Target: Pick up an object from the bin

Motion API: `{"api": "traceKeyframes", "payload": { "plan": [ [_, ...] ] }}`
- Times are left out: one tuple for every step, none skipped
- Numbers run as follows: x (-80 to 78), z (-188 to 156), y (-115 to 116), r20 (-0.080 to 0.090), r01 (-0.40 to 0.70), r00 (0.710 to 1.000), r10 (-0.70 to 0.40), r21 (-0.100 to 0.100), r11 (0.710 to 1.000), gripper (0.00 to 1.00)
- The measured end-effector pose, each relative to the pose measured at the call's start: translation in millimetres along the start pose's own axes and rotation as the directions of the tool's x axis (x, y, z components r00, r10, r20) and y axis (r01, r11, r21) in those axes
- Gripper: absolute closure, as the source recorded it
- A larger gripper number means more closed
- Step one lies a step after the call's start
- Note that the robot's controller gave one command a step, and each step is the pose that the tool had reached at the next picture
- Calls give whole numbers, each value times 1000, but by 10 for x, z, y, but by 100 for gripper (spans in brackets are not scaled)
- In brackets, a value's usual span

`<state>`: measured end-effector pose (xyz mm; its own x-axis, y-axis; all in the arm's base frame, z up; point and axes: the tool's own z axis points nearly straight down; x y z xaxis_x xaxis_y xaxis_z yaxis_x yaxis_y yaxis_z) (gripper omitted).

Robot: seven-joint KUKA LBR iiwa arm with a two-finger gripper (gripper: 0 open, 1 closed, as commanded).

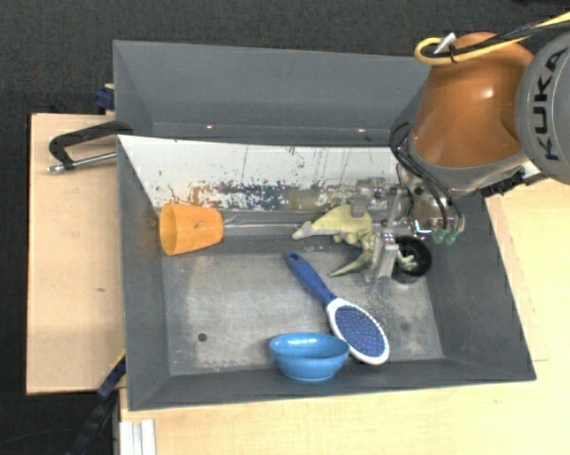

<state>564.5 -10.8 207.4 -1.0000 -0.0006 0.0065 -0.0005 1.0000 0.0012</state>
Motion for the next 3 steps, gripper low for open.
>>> {"api": "traceKeyframes", "payload": {
  "plan": [
    [-298, 1150, -549, 7, -26, 1000, 26, 0, 1000, 0],
    [-314, 1308, -464, 23, -166, 986, 166, -4, 986, 0],
    [-327, 1290, -461, 28, -165, 986, 165, -5, 986, 100]
  ]
}}
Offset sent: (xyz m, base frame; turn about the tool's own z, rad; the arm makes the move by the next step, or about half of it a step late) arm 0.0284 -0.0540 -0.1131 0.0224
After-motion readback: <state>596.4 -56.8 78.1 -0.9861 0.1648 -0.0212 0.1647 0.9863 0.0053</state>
